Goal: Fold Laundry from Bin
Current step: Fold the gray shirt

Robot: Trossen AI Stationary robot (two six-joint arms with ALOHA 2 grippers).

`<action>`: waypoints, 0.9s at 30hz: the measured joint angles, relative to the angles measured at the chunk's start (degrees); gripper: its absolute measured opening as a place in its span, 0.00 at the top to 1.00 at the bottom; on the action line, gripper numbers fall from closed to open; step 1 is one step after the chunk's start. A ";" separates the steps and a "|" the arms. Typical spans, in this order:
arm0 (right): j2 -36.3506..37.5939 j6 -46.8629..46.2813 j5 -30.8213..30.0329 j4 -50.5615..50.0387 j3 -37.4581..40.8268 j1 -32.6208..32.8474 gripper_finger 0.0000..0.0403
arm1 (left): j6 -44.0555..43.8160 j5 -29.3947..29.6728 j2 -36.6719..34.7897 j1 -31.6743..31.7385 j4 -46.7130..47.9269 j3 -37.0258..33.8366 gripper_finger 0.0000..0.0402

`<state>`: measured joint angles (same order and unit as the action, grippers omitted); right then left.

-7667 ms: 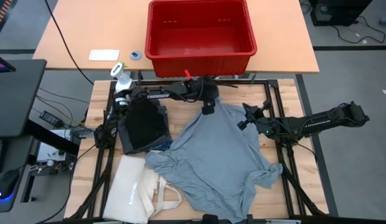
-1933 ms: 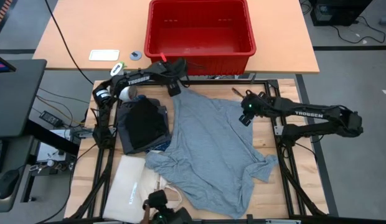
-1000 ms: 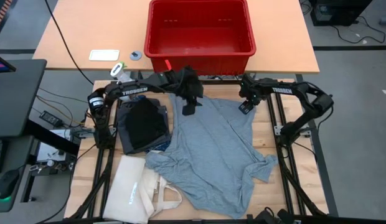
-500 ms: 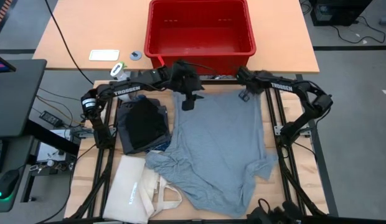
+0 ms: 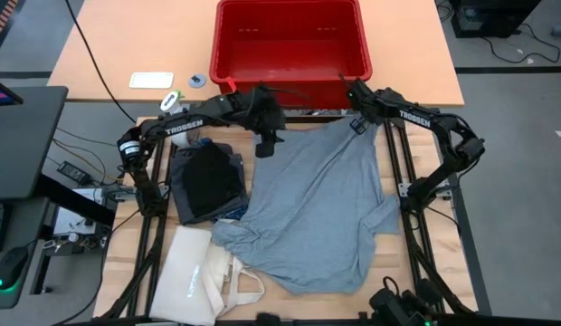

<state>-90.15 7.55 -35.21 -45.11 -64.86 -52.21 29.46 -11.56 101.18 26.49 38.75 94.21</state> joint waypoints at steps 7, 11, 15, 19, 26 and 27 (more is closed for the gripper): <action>0.00 -0.53 7.51 -3.08 0.00 0.96 0.96 | -5.97 1.58 6.30 9.24 0.46 0.02 0.53; 0.00 -1.57 11.47 -2.68 0.00 2.22 0.97 | -7.11 9.87 12.46 12.40 1.63 0.00 0.53; 0.00 -1.46 12.75 -0.80 0.00 3.17 0.97 | -6.57 22.54 16.34 12.58 0.99 -0.04 0.53; 0.00 -1.07 13.08 2.00 0.00 3.45 0.97 | -5.47 25.42 18.72 12.03 -1.34 0.02 0.53; 0.00 -0.98 15.01 1.26 0.00 3.45 0.97 | -4.42 25.36 20.71 12.20 -3.72 0.02 0.53; 0.00 -0.98 14.72 0.57 0.02 3.45 0.97 | -4.42 25.11 21.10 12.21 -3.58 0.02 0.53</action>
<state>-90.15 6.57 -20.48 -44.54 -64.85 -48.75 25.04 13.55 122.28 38.70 35.17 94.24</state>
